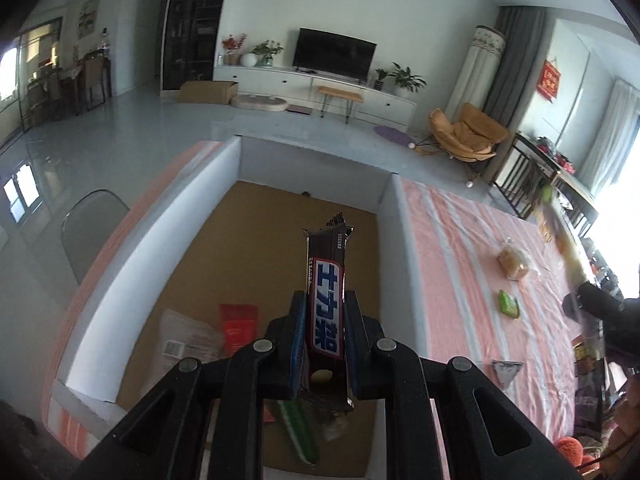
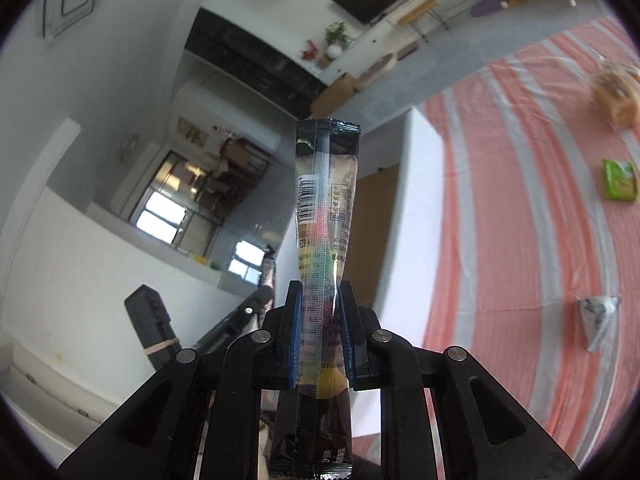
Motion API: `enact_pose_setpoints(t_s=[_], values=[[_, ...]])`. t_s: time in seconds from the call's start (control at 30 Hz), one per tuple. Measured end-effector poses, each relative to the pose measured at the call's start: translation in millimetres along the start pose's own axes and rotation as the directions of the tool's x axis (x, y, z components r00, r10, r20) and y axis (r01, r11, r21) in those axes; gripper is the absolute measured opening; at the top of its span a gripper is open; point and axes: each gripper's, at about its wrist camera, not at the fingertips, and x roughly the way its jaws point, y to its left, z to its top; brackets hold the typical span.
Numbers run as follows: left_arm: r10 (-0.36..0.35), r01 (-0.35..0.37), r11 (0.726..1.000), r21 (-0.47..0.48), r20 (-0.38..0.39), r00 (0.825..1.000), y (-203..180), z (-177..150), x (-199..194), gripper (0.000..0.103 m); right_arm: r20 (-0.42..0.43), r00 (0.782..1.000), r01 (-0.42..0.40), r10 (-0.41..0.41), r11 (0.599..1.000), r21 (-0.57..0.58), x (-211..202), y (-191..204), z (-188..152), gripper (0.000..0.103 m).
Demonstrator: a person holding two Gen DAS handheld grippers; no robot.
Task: Organize snacks
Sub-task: 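Carry the chocolate bar and candy stick into the box and open both tools, then withdraw both tools from the box back over the table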
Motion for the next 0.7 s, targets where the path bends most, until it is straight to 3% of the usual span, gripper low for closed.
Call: enact_pose_setpoints(t_s=[0.1, 0.2, 0.27, 0.3, 0.33, 0.37, 0.4, 0.43, 0.47, 0.53, 0.6, 0.63, 0.7], values=[[0.049, -0.049, 0.998, -0.037, -0.019, 0.999, 24, -6, 9, 0.017, -0.029, 1.000, 0.002, -0.004, 0.998, -0.067, 37, 27, 0, 0.018], [0.104, -0.104, 0.994, -0.038, -0.025, 0.994, 36, -13, 17, 0.017, -0.046, 0.999, -0.004, 0.001, 0.998, -0.062, 71, 31, -3, 0.019], [0.145, -0.145, 0.989, -0.024, -0.018, 0.989, 38, -16, 23, 0.017, -0.053, 0.998, 0.020, -0.022, 0.999, -0.047, 89, 22, -4, 0.031], [0.171, -0.171, 0.985, -0.021, -0.014, 0.985, 39, -18, 26, 0.018, -0.065, 0.996, 0.057, -0.060, 0.998, -0.039, 94, 17, -6, 0.046], [0.195, -0.195, 0.981, -0.020, -0.013, 0.981, 39, -20, 30, 0.027, -0.070, 0.994, 0.081, -0.084, 0.996, -0.031, 95, 11, -7, 0.061], [0.215, -0.215, 0.976, -0.021, -0.018, 0.976, 40, -21, 34, 0.038, -0.062, 0.993, 0.094, -0.096, 0.995, -0.030, 92, 4, -9, 0.063], [0.230, -0.231, 0.973, -0.024, -0.022, 0.973, 39, -22, 37, 0.071, -0.048, 0.991, 0.119, -0.121, 0.992, -0.037, 87, -3, -11, 0.063], [0.238, -0.239, 0.971, -0.031, -0.015, 0.971, 38, -23, 37, 0.093, -0.033, 0.986, 0.164, -0.166, 0.985, -0.054, 81, -10, -13, 0.063], [0.236, -0.235, 0.971, -0.041, 0.015, 0.972, 33, -25, 35, 0.095, -0.013, 0.977, 0.213, -0.215, 0.974, -0.074, 70, -15, -16, 0.063], [0.202, -0.200, 0.979, -0.039, 0.047, 0.978, 22, -28, 34, 0.095, 0.049, 0.947, 0.320, -0.317, 0.941, -0.110, 44, -33, -20, 0.064], [0.143, -0.143, 0.990, -0.015, 0.036, 0.989, 0, -27, 38, 0.095, 0.132, 0.893, 0.444, -0.429, 0.888, -0.121, 11, -56, -27, 0.068], [0.114, -0.114, 0.993, -0.002, 0.034, 0.993, -10, -28, 39, 0.095, 0.179, 0.854, 0.510, -0.488, 0.853, -0.108, -7, -71, -32, 0.069], [0.042, -0.043, 0.998, 0.037, 0.032, 0.999, -39, -31, 39, 0.095, 0.251, 0.754, 0.636, -0.607, 0.771, -0.045, -42, -102, -41, 0.070]])
